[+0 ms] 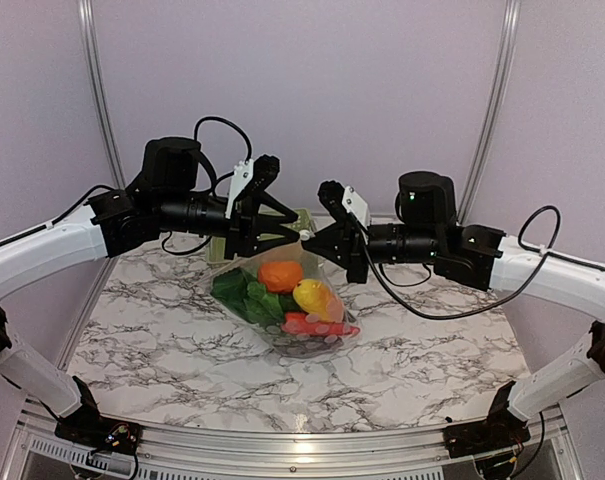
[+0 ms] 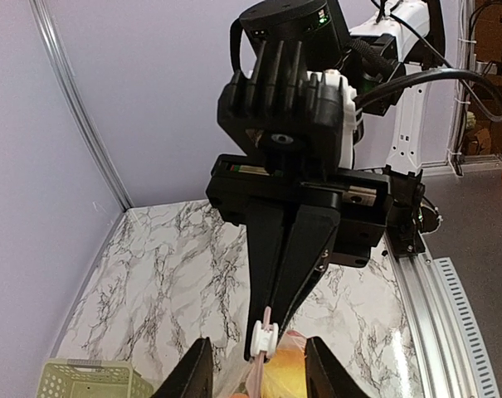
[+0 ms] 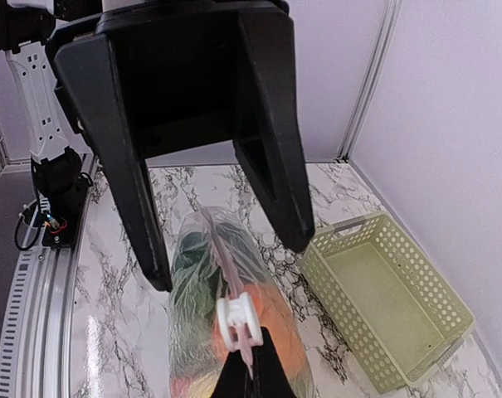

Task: Open the zip-top bag and remove the fake food
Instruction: Unzip the zipper food storage bag at the center of the board.

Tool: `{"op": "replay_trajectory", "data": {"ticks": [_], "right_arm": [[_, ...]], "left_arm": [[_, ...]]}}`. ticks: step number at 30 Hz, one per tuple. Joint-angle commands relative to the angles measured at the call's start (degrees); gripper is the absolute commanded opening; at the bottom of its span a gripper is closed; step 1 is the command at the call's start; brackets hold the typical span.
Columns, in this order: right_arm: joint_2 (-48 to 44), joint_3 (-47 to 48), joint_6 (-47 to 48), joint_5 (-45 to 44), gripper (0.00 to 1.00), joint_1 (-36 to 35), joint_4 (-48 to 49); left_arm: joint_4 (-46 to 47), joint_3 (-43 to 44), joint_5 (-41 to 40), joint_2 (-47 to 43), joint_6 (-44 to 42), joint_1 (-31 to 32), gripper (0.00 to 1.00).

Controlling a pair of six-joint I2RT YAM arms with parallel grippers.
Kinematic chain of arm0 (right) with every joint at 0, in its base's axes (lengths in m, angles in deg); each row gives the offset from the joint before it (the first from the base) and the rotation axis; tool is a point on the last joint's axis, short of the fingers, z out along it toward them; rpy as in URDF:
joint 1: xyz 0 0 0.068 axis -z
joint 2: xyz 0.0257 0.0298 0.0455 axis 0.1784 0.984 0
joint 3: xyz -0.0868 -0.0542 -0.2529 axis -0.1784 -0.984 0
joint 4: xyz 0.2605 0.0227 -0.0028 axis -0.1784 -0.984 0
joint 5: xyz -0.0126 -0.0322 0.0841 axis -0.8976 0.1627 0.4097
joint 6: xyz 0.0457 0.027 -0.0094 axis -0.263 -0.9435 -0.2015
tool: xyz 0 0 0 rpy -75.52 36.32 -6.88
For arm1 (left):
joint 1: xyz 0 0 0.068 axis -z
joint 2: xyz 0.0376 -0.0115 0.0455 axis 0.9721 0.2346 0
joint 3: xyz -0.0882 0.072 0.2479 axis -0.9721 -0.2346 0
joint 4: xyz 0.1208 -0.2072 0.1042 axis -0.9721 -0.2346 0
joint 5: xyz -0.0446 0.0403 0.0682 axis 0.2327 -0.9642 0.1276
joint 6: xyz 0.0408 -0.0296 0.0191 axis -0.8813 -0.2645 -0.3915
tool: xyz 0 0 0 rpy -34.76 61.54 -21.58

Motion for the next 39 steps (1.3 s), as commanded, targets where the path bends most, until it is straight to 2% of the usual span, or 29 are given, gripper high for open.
{"op": "replay_trajectory", "data": {"ticks": [1, 17, 25, 28, 30, 36, 39], "right_arm": [[0.89, 3.36, 0.58, 0.26, 0.00, -0.70, -0.88], [2.14, 4.00, 0.40, 0.27, 0.00, -0.77, -1.07], [2.30, 3.85, 0.22, 0.00, 0.00, -0.72, -0.82], [2.49, 3.94, 0.22, -0.34, 0.00, -0.82, -0.66], [2.65, 4.02, 0.22, -0.35, 0.00, -0.76, -0.76], [2.33, 3.32, -0.58, -1.49, 0.00, -0.60, -0.48], [1.39, 2.27, -1.51, -2.13, 0.00, 0.51, -0.37]], "left_arm": [[-1.04, 1.42, 0.71, 1.22, 0.47, 0.35, 0.40], [-1.78, 1.97, 1.14, 2.89, -0.05, 0.32, 0.35], [-2.13, 1.89, 1.30, 3.37, -0.32, 0.34, 0.29], [-2.03, 1.88, 1.19, 3.46, -0.43, 0.31, 0.23], [-1.57, 1.69, 0.75, 3.39, -0.23, 0.29, 0.13], [-0.02, 0.14, -0.58, 2.72, 0.36, 0.35, 0.03], [0.19, -0.89, -1.24, 2.37, 0.36, 0.10, 0.01]]}}
